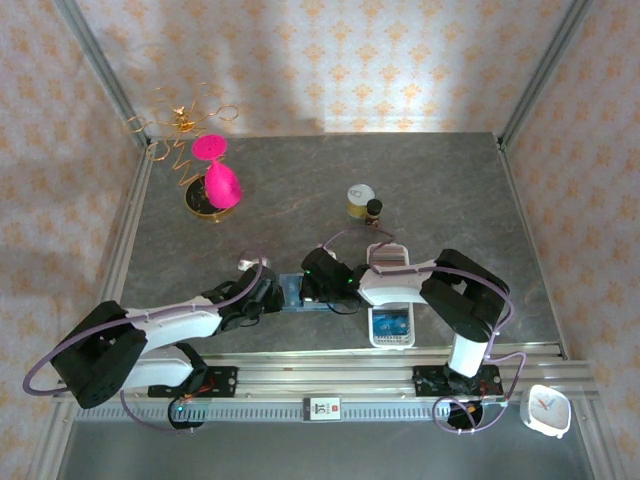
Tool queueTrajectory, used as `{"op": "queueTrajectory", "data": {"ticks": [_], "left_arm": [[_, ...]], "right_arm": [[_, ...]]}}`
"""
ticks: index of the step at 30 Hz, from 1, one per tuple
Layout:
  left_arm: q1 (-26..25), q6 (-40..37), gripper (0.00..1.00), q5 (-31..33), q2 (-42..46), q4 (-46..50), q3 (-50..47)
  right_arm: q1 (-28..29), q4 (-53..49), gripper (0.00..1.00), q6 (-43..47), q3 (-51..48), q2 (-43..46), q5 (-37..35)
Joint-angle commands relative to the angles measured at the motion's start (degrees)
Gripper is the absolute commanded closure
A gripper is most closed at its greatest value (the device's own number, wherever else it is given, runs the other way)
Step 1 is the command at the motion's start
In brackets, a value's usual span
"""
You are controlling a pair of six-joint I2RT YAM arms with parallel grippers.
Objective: Put the credit cards into the card holder
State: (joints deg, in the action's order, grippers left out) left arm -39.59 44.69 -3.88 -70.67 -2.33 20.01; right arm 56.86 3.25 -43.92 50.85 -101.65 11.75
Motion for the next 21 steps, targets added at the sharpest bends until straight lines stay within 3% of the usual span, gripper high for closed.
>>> {"op": "queueTrajectory", "data": {"ticks": [1,9,17,21], "left_arm": [[-0.22,1.45,0.72,-4.35,-0.57,-0.03,-2.31],[-0.13,1.95,0.65,-4.05,1.98,-2.13,-3.30],[0.37,5.19,0.63,-4.35,4.22,-4.79,-5.02],[0.80,6.31,0.67,-1.73,5.56,-2.33,-5.16]], "right_arm": [[0.88,-0.52,1.00,-0.64,-0.22,-1.10,-0.65],[0.88,-0.65,1.00,-1.11,-0.58,-0.92,-0.86],[0.88,0.44,1.00,-1.17,-1.23,-0.73,-0.15],[0.84,0.29,1.00,-1.36,-1.72,-0.48,-0.53]]}}
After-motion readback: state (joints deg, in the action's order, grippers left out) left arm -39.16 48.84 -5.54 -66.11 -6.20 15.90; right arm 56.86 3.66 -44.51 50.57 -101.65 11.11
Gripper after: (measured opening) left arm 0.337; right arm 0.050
